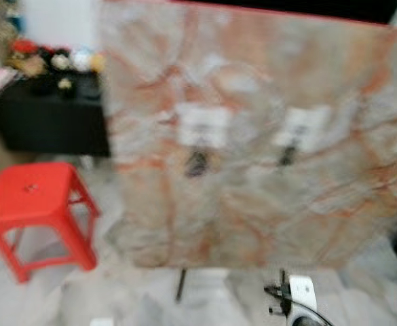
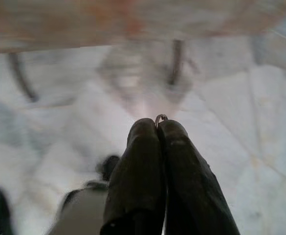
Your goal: Hang keys on a hook
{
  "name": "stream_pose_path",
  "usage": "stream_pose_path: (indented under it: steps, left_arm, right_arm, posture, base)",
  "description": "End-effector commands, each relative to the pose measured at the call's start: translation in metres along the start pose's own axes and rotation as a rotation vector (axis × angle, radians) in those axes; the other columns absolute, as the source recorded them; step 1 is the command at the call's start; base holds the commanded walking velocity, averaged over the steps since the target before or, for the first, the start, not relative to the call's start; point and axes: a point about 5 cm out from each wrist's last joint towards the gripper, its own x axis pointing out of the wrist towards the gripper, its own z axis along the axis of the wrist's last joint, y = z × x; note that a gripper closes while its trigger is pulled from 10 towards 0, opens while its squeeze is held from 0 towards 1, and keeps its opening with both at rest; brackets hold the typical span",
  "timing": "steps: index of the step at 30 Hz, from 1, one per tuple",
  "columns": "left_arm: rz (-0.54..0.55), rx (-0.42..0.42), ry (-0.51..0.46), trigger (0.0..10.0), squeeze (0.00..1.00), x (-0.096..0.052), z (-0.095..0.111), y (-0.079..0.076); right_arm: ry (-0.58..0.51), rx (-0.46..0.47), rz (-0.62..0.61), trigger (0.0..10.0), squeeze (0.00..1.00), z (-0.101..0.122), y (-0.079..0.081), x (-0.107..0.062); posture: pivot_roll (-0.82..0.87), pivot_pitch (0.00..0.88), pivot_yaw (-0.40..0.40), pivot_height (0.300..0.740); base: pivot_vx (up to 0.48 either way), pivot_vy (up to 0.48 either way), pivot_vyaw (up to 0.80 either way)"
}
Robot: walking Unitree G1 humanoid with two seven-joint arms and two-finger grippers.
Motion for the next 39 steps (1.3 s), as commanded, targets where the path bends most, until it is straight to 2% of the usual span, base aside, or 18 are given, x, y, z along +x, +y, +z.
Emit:
stream_pose_path:
  steps: [1, 8, 16, 19, 22, 24, 25, 26, 27, 28, 33, 34, 35, 36, 37, 38, 39]
  left_arm:
    - [-0.029, 0.013, 0.024, 10.0, 0.00, -0.001, -0.007, -0.008]
    - [-0.027, 0.018, 0.027, 10.0, 0.00, -0.002, -0.008, -0.007]
    - [-0.022, 0.019, 0.031, 10.0, 0.00, -0.002, -0.008, -0.005]
    - [-0.019, 0.018, 0.030, 10.0, 0.00, -0.002, -0.008, -0.005]
    - [-0.015, 0.014, 0.029, 10.0, 0.00, -0.002, -0.008, -0.004]
    - [-0.014, 0.014, 0.029, 10.0, 0.00, -0.002, -0.008, -0.004]
    - [-0.014, 0.014, 0.029, 10.0, 0.00, -0.002, -0.008, -0.003]
    - [-0.013, 0.014, 0.030, 10.0, 0.00, -0.002, -0.009, -0.003]
    - [-0.013, 0.016, 0.032, 10.0, 0.00, -0.002, -0.009, -0.003]
    - [-0.014, 0.016, 0.032, 10.0, 0.00, -0.002, -0.009, -0.003]
    - [-0.018, 0.020, 0.033, 10.0, 0.00, -0.002, -0.009, -0.004]
    - [-0.018, 0.021, 0.033, 10.0, 0.00, -0.002, -0.009, -0.004]
    - [-0.018, 0.021, 0.033, 10.0, 0.00, -0.002, -0.009, -0.004]
    - [-0.018, 0.021, 0.033, 10.0, 0.00, -0.002, -0.010, -0.004]
    - [-0.018, 0.021, 0.033, 10.0, 0.00, -0.002, -0.010, -0.004]
    - [-0.018, 0.019, 0.034, 10.0, 0.00, -0.002, -0.010, -0.003]
    - [-0.017, 0.019, 0.034, 10.0, 0.00, -0.002, -0.010, -0.003]
  right_arm:
    - [0.000, 0.014, -0.010, 10.0, 0.00, -0.002, -0.003, -0.001]
    - [-0.010, 0.014, -0.008, 10.0, 0.00, 0.000, -0.003, 0.000]
    - [-0.026, 0.018, -0.018, 10.0, 0.00, 0.004, -0.001, 0.000]
    - [-0.080, 0.017, -0.074, 10.0, 0.00, 0.018, -0.006, 0.001]
    - [-0.243, 0.005, -0.239, 10.0, 0.00, 0.055, -0.023, 0.000]
    - [-0.276, 0.002, -0.279, 10.0, 0.00, 0.063, -0.028, -0.001]
    - [-0.315, -0.016, -0.333, 10.0, 0.00, 0.074, -0.033, -0.003]
    - [-0.366, -0.074, -0.401, 10.0, 0.00, 0.089, -0.039, -0.005]
    - [-0.460, -0.147, -0.485, 10.0, 0.00, 0.112, -0.044, -0.011]
    - [-0.493, -0.185, -0.523, 10.0, 0.00, 0.122, -0.045, -0.013]
    - [-0.624, -0.279, -0.663, 10.0, 0.00, 0.145, -0.049, -0.023]
    - [-0.681, -0.329, -0.691, 10.0, 0.00, 0.152, -0.046, -0.026]
    - [-0.681, -0.329, -0.691, 10.0, 0.00, 0.152, -0.046, -0.026]
    - [-0.750, -0.409, -0.705, 10.0, 0.00, 0.159, -0.040, -0.030]
    - [-0.750, -0.409, -0.705, 10.0, 0.00, 0.159, -0.040, -0.030]
    - [-0.812, -0.460, -0.728, 10.0, 0.00, 0.166, -0.035, -0.033]
    - [-0.836, -0.473, -0.742, 10.0, 0.00, 0.168, -0.033, -0.034]
  posture:
    - [0.04, 0.000, -0.097, 0.740]
    - [0.04, 0.000, -0.093, 0.740]
    - [0.04, 0.000, -0.088, 0.740]
    - [0.04, 0.000, -0.087, 0.740]
    - [0.04, 0.000, -0.083, 0.740]
    - [0.04, 0.000, -0.083, 0.740]
    - [0.04, 0.000, -0.081, 0.740]
    - [0.03, 0.000, -0.079, 0.740]
    - [0.03, 0.000, -0.078, 0.740]
    - [0.03, 0.000, -0.078, 0.740]
    - [0.02, 0.000, -0.078, 0.740]
    - [0.02, 0.000, -0.077, 0.740]
    - [0.02, 0.000, -0.077, 0.740]
    - [0.02, 0.000, -0.077, 0.740]
    - [0.02, 0.000, -0.077, 0.740]
    - [0.02, 0.000, -0.075, 0.740]
    - [0.02, 0.000, -0.075, 0.740]
  base:
    - [0.000, -0.368, -0.59]
    - [0.000, -0.347, -0.08]
    - [0.000, 0.000, 0.00]
    - [0.000, 0.000, 0.00]
    - [0.000, 0.000, 0.00]
    - [0.000, 0.000, 0.00]
    - [0.000, 0.000, 0.00]
    - [0.000, 0.000, 0.00]
    - [0.000, 0.000, 0.00]
    - [0.000, 0.000, 0.00]
    - [0.000, 0.000, 0.00]
    - [0.000, 0.000, 0.00]
    - [0.000, 0.000, 0.00]
    - [0.000, 0.000, 0.00]
    - [0.000, 0.000, 0.00]
    - [0.000, 0.000, 0.00]
    - [0.000, 0.000, 0.00]
